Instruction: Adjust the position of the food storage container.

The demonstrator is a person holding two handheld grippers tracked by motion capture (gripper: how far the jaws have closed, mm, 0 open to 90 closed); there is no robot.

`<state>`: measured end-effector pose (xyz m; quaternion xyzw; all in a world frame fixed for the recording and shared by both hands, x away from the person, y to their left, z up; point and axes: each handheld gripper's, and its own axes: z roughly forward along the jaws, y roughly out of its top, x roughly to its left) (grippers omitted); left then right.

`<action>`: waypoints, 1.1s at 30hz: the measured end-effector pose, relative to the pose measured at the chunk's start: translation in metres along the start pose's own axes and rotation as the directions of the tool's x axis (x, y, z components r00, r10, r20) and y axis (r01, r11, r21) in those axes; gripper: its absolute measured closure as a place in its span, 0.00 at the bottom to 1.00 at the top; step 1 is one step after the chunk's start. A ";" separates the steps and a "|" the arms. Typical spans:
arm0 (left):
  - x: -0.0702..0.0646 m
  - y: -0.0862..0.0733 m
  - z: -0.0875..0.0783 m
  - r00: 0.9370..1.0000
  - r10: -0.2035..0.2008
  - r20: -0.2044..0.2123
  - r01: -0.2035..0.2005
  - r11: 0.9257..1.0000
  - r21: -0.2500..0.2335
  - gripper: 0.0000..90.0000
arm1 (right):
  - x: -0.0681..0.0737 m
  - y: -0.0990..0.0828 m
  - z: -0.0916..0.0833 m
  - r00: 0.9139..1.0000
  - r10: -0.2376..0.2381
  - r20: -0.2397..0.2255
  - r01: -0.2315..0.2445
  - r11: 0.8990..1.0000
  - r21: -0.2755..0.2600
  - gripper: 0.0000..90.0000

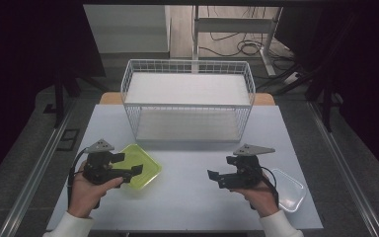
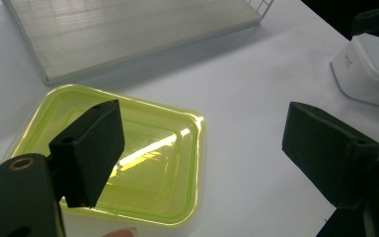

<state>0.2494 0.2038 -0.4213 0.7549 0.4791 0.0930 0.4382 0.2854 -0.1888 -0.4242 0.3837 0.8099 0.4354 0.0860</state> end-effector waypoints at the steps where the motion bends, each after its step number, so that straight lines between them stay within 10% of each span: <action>1: 0.000 0.000 0.000 1.000 0.001 0.001 -0.001 1.000 0.000 0.18 | 0.000 0.000 0.000 1.000 -0.001 -0.002 0.001 1.000 0.002 0.14; 33: 0.004 0.000 -0.011 1.000 0.019 0.023 -0.019 1.000 0.005 0.19 | 0.004 -0.004 0.002 1.000 -0.023 -0.006 0.023 0.998 0.052 0.14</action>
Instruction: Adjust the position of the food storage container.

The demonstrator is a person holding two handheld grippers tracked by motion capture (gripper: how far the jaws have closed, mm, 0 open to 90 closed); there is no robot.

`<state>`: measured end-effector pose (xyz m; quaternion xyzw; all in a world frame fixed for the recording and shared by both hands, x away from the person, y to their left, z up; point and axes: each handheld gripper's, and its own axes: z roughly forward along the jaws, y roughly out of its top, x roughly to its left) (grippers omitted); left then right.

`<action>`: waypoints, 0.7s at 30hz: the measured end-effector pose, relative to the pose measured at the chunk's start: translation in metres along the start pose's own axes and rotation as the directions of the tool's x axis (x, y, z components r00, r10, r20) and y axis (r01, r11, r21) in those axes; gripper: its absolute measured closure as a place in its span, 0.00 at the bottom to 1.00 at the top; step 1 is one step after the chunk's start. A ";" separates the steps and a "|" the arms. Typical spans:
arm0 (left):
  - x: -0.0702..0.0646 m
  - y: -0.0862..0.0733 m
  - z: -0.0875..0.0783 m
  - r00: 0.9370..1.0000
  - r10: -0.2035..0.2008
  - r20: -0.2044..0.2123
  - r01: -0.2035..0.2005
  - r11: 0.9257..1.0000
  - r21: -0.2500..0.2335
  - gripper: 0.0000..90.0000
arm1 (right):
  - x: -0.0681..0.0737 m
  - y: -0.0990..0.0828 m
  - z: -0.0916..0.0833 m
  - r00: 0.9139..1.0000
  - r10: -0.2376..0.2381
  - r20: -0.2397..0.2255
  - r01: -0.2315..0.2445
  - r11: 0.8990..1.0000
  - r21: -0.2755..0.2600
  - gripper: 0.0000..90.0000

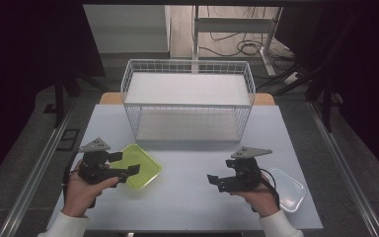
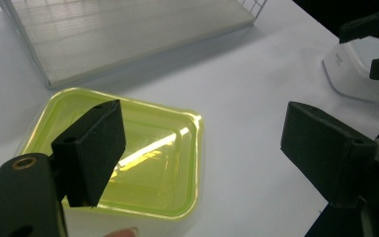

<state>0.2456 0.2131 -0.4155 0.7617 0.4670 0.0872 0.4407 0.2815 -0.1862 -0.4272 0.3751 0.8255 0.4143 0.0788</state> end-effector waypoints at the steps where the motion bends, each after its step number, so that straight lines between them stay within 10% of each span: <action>1: 0.001 -0.002 -0.001 1.000 0.001 -0.005 -0.001 1.000 0.009 0.19 | 0.001 0.001 0.003 1.000 -0.008 -0.003 0.008 1.000 0.007 0.14; 21: 0.023 -0.013 0.000 0.999 0.020 -0.042 -0.014 0.988 0.156 0.25 | 0.003 0.003 0.009 1.000 -0.031 -0.003 0.031 0.999 0.035 0.14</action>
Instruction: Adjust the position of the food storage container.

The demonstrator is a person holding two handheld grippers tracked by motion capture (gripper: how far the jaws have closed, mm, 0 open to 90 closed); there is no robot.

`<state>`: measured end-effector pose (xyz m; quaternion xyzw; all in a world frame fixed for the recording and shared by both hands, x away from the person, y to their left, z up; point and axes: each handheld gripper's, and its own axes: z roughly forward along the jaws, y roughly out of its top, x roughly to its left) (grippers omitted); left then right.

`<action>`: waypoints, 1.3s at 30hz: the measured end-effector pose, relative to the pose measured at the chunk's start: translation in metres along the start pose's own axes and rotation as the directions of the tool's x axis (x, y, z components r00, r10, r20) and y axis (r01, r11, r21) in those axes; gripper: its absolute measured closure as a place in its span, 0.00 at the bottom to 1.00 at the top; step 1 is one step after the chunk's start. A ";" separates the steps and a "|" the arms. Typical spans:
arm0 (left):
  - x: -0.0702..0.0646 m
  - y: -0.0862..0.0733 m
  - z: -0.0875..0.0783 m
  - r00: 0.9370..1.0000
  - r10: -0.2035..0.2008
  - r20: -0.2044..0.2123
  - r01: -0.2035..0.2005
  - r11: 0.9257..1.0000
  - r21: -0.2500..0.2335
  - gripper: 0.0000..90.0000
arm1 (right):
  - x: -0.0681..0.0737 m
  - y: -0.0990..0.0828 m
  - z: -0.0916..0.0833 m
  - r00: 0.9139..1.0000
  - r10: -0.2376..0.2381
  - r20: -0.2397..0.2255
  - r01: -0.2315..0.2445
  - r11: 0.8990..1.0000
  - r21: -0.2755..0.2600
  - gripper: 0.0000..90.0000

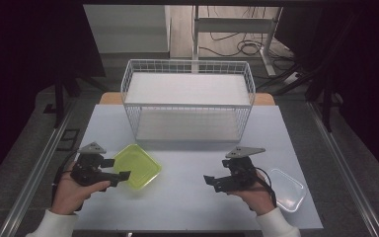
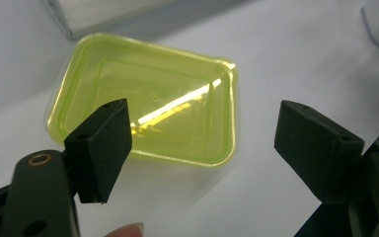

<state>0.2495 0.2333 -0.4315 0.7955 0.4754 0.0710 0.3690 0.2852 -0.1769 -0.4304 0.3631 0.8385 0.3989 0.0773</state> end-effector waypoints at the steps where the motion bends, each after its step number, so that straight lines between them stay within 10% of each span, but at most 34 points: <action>1: 0.001 -0.002 0.001 1.000 0.000 0.000 0.000 1.000 0.009 0.25 | 0.001 -0.001 0.000 1.000 -0.002 0.000 0.002 1.000 0.003 0.14; 25: 0.005 -0.039 0.027 0.998 0.053 -0.020 -0.048 0.976 0.213 0.55 | 0.004 -0.005 0.003 1.000 0.000 0.015 -0.001 1.000 0.027 0.14; 39: -0.001 -0.039 0.051 1.000 0.004 0.017 -0.009 0.964 0.266 0.97 | 0.005 -0.006 0.008 1.000 -0.012 0.015 0.011 0.999 0.045 0.14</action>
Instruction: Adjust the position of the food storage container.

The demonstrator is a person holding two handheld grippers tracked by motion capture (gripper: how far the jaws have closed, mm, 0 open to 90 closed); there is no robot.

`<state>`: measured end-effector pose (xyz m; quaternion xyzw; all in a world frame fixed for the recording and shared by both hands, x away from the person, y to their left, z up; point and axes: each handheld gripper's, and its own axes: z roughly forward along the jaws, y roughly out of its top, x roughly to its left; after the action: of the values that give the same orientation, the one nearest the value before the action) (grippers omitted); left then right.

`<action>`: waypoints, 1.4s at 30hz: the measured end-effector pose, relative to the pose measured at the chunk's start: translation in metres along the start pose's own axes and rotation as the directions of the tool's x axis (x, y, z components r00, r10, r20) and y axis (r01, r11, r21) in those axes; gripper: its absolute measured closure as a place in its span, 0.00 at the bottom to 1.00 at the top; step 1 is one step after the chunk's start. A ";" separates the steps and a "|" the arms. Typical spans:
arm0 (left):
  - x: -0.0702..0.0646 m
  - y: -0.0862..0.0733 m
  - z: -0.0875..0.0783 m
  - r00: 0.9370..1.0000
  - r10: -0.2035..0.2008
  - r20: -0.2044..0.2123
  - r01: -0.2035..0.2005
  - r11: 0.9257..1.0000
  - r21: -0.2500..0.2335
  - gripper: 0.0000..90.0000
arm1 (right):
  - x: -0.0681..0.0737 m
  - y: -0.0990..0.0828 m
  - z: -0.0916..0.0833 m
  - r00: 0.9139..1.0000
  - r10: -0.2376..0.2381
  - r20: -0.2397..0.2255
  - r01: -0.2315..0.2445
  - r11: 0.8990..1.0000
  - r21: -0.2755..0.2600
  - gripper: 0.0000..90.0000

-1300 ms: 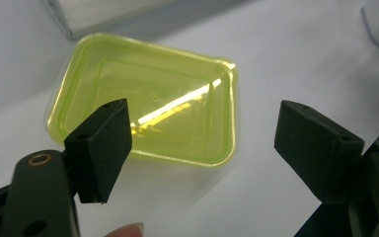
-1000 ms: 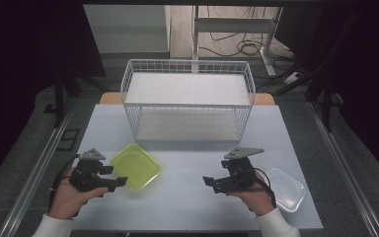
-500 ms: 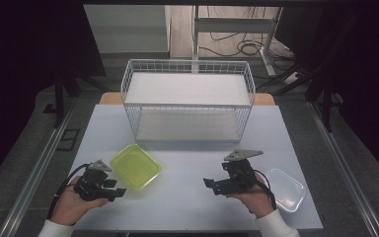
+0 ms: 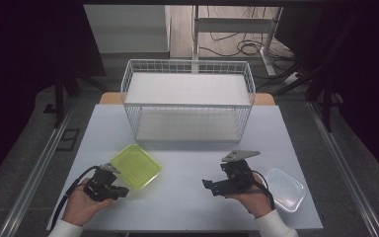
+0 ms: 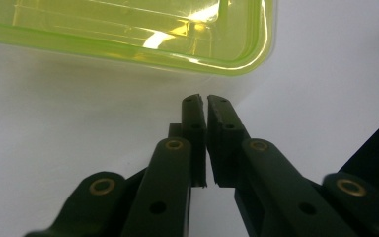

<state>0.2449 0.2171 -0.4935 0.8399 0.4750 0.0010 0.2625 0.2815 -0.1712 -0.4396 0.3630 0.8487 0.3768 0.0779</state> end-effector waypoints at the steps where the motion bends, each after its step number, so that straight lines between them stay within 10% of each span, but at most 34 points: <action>1: 0.000 0.001 0.001 1.000 -0.003 0.001 0.003 1.000 0.002 0.97 | 0.000 0.001 0.000 1.000 0.000 0.001 0.000 1.000 0.001 0.14; 32: -0.033 0.049 0.045 0.999 -0.043 -0.008 0.043 0.999 -0.011 1.00 | -0.002 0.004 0.001 1.000 0.003 0.002 -0.003 1.000 -0.005 0.14; 42: -0.026 0.033 0.006 0.996 -0.069 0.061 0.076 0.990 -0.116 1.00 | -0.003 0.002 -0.001 1.000 0.014 0.012 -0.014 1.000 -0.007 0.14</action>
<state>0.2586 0.1804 -0.4773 0.8047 0.4968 -0.0041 0.3250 0.2849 -0.1730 -0.4378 0.3710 0.8443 0.3778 0.0816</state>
